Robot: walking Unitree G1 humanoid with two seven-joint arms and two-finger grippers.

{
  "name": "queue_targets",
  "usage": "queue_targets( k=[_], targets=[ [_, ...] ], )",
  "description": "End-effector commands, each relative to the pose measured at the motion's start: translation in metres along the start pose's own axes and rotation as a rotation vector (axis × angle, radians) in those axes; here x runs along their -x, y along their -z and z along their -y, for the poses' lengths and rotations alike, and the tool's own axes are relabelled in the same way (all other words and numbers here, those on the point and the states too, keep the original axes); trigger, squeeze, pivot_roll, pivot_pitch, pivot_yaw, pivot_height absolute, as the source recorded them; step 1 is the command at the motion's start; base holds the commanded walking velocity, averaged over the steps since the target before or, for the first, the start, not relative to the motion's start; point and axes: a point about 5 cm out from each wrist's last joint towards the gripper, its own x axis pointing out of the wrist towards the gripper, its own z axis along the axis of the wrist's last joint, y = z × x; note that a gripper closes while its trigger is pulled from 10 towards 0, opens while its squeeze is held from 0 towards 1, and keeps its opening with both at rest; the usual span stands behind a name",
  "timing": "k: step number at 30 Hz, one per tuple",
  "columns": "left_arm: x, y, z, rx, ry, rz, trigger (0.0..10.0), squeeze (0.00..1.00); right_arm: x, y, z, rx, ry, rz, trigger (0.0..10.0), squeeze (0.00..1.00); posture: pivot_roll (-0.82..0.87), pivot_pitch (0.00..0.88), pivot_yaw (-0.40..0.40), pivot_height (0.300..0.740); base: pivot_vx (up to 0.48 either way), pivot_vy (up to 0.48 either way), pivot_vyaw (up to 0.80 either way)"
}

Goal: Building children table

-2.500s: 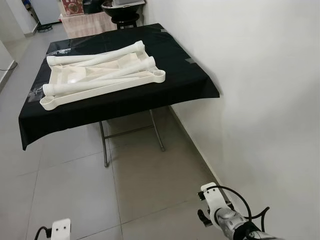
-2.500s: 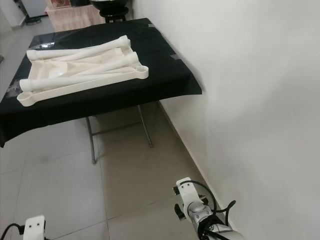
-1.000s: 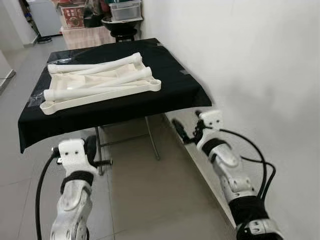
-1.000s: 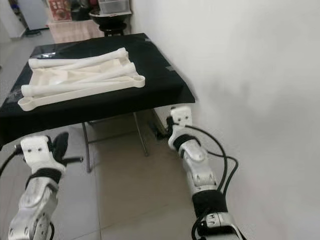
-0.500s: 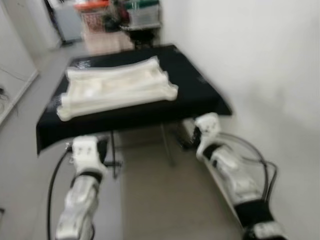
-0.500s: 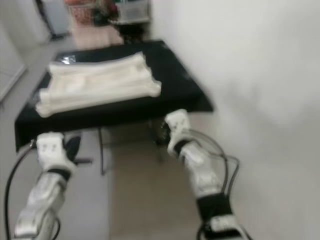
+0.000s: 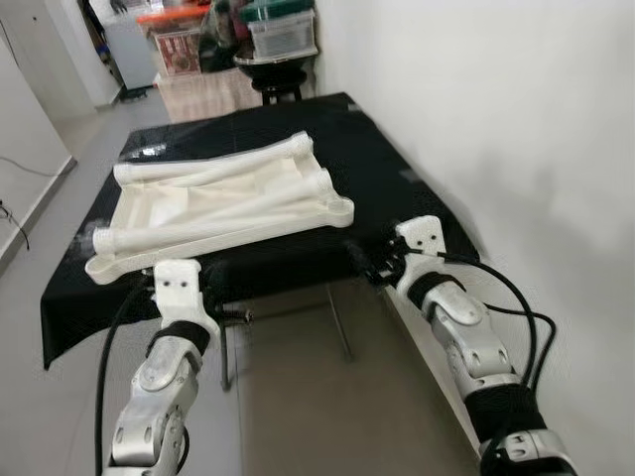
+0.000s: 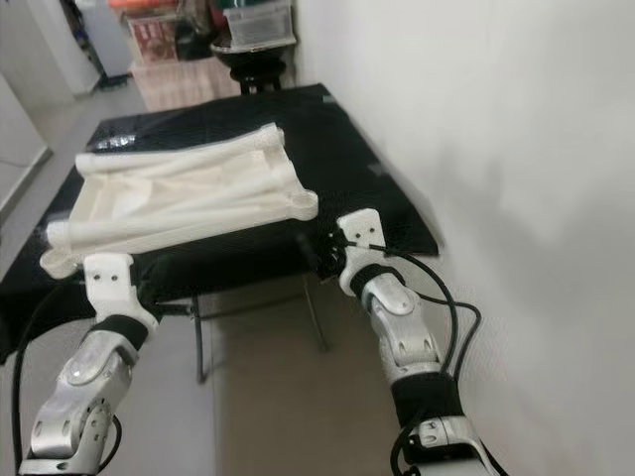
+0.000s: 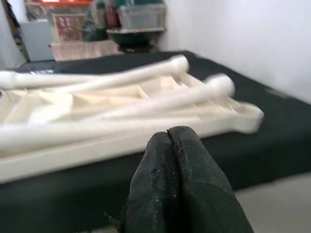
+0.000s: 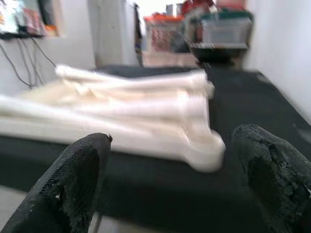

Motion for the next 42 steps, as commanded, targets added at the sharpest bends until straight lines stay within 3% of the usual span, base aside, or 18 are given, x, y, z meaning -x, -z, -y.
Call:
queue_targets(
  k=[1,8,15,17,24,27,28,30,31,34,35,36,37,40,42],
  targets=[
    [0.0,0.003,-0.009,0.006,-0.032,-0.025,10.0,0.0,-0.004,-0.001,-0.008,0.002,-0.03,0.01,10.0,0.0,-0.07,0.0,0.066,0.74,0.424,0.0,0.0],
    [-0.001,0.001,-0.008,0.019,-0.029,-0.021,10.0,0.0,-0.009,-0.011,-0.007,0.018,-0.061,0.047,10.0,0.0,-0.07,0.0,0.066,0.74,0.424,0.0,0.51],
    [-0.002,-0.004,-0.006,0.028,-0.025,-0.012,10.0,0.0,-0.019,-0.038,0.001,0.078,-0.102,0.095,10.0,0.0,-0.07,0.0,0.062,0.74,0.415,0.0,0.0],
    [-0.003,-0.005,-0.005,0.033,-0.024,-0.011,10.0,0.0,-0.021,-0.052,-0.001,0.16,-0.196,0.113,10.0,0.0,-0.07,0.0,0.061,0.74,0.409,0.0,0.0],
    [-0.004,-0.007,-0.002,0.043,-0.031,-0.008,10.0,0.0,-0.021,-0.069,-0.008,0.286,-0.371,0.128,10.0,0.0,-0.07,0.0,0.052,0.74,0.393,0.0,0.46],
    [-0.003,-0.008,0.0,0.042,-0.036,-0.002,10.0,0.0,-0.019,-0.069,-0.009,0.334,-0.428,0.097,10.0,0.0,-0.07,0.0,0.055,0.74,0.0,0.0,0.8],
    [-0.002,-0.006,0.003,0.041,-0.017,-0.018,10.0,0.0,-0.017,-0.069,-0.009,0.389,-0.474,0.07,10.0,0.0,-0.07,0.0,0.055,0.74,0.0,0.0,0.46],
    [-0.002,-0.006,0.003,0.041,-0.017,-0.018,10.0,0.0,-0.017,-0.069,-0.009,0.389,-0.474,0.07,10.0,0.0,-0.07,0.0,0.055,0.74,0.0,0.0,0.46],
    [0.0,-0.004,0.01,0.044,0.031,-0.049,10.0,0.0,-0.014,-0.069,-0.008,0.441,-0.541,0.024,10.0,0.0,-0.07,0.0,0.055,0.74,0.0,0.0,0.0],
    [0.001,-0.003,0.012,0.046,0.053,-0.06,10.0,0.0,-0.012,-0.069,-0.007,0.445,-0.564,0.006,10.0,0.0,-0.07,0.0,0.055,0.74,0.0,0.0,0.0],
    [0.003,-0.002,0.015,0.037,0.077,-0.079,10.0,0.0,-0.009,-0.069,-0.004,0.501,-0.607,-0.042,10.0,0.0,-0.07,0.0,0.058,0.74,0.0,0.0,0.0],
    [0.003,-0.002,0.015,0.037,0.077,-0.079,10.0,0.0,-0.009,-0.069,-0.004,0.501,-0.607,-0.042,10.0,0.0,-0.07,0.0,0.058,0.74,0.0,0.0,0.0],
    [0.007,-0.001,0.017,0.021,0.106,-0.108,10.0,0.0,-0.002,-0.07,0.0,0.574,-0.669,-0.096,10.0,0.0,-0.07,0.0,0.055,0.74,0.0,0.0,0.0],
    [0.011,0.002,0.018,0.003,0.126,-0.151,10.0,0.0,0.003,-0.071,0.002,0.629,-0.728,-0.157,10.0,0.0,-0.07,0.0,0.053,0.74,0.0,0.0,0.0],
    [0.019,0.008,0.02,-0.023,0.173,-0.231,10.0,0.0,0.01,-0.072,0.005,0.681,-0.815,-0.25,10.0,0.0,-0.07,0.0,0.047,0.74,0.0,0.0,0.0]
  ],
)
